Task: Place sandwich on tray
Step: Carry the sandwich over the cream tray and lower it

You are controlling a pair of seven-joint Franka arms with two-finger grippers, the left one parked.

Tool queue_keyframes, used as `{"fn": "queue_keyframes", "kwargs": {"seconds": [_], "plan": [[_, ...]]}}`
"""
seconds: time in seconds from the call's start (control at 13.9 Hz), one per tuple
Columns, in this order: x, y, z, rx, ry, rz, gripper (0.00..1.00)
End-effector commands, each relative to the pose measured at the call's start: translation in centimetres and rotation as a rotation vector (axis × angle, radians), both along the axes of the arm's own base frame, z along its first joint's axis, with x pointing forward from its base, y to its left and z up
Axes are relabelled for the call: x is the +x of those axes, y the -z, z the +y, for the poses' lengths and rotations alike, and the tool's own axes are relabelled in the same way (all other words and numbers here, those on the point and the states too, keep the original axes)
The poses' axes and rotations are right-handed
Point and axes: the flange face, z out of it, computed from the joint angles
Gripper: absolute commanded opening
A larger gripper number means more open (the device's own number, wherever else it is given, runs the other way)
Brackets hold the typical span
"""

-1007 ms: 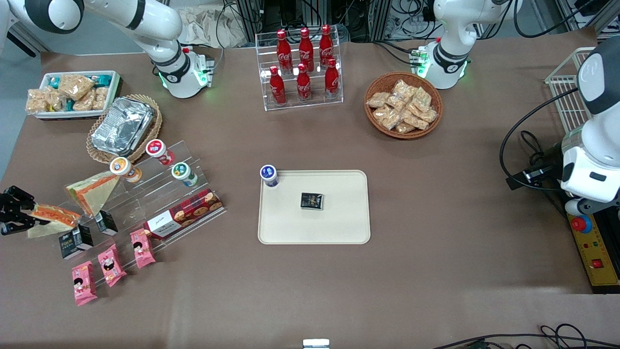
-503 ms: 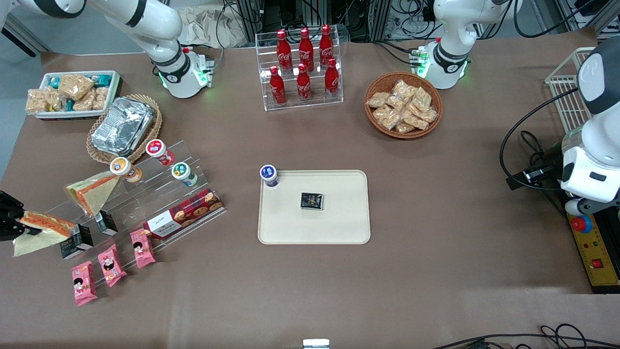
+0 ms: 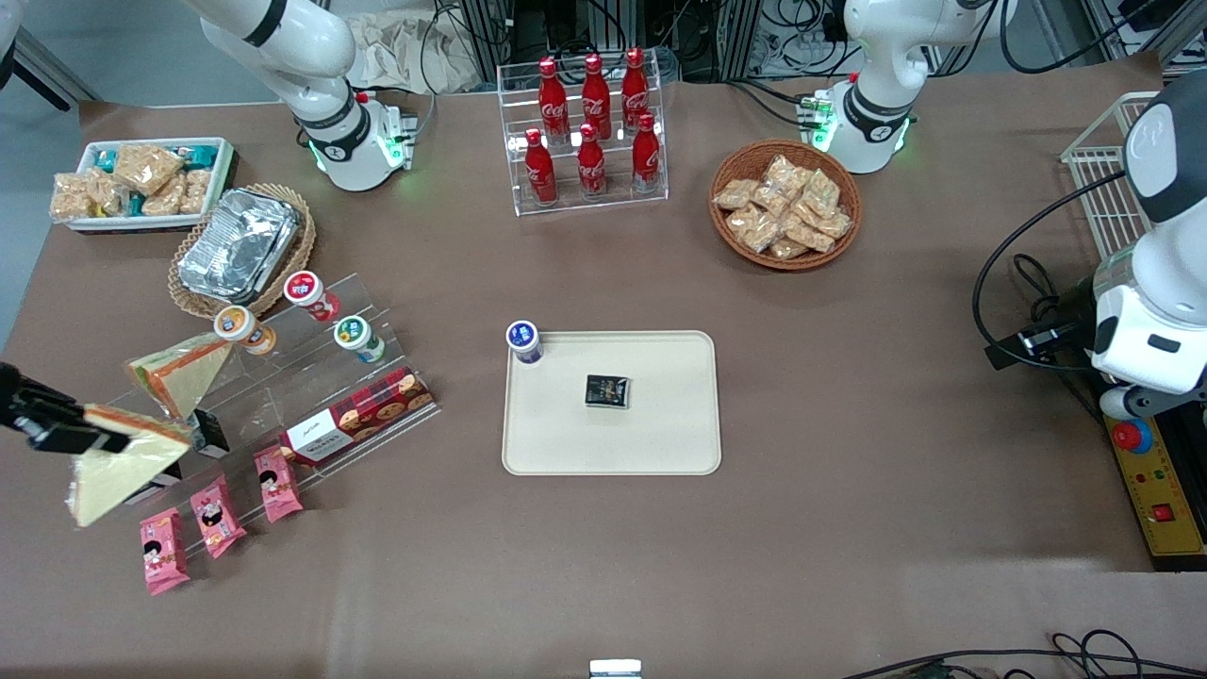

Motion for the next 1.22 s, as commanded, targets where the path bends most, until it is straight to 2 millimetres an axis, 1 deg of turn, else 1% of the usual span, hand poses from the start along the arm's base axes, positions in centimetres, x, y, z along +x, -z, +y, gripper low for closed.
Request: {"fn": "queue_keyframes", "kwargs": {"seconds": [0.0, 0.07, 0.14, 0.22, 0.29, 0.36, 0.5, 0.58, 0.65, 0.79, 1.01, 1.15], "plan": [[0.0, -1.7, 7.2, -0.045, -0.316, -0.085, 0.35], [0.1, -1.9, 10.7, -0.067, -0.445, -0.113, 0.35], [0.1, -1.8, 14.5, -0.125, -0.578, -0.143, 0.35], [0.0, -1.9, 17.8, -0.184, -0.685, -0.171, 0.35], [-0.3, -1.6, 21.4, -0.238, -0.782, -0.186, 0.35], [-0.9, -1.1, 25.5, -0.305, -0.87, -0.195, 0.36], [-3.0, 0.4, 34.3, -0.49, -1.068, -0.206, 0.36], [-4.0, 1.4, 37.7, -0.56, -1.139, -0.208, 0.36], [-4.7, 2.8, 40.3, -0.582, -1.193, -0.213, 0.37], [-4.7, 5.1, 42.9, -0.578, -1.243, -0.237, 0.37], [-5.6, 10.3, 48.0, -0.618, -1.362, -0.265, 0.38], [-5.1, 13.8, 49.3, -0.614, -1.398, -0.286, 0.38]]}}
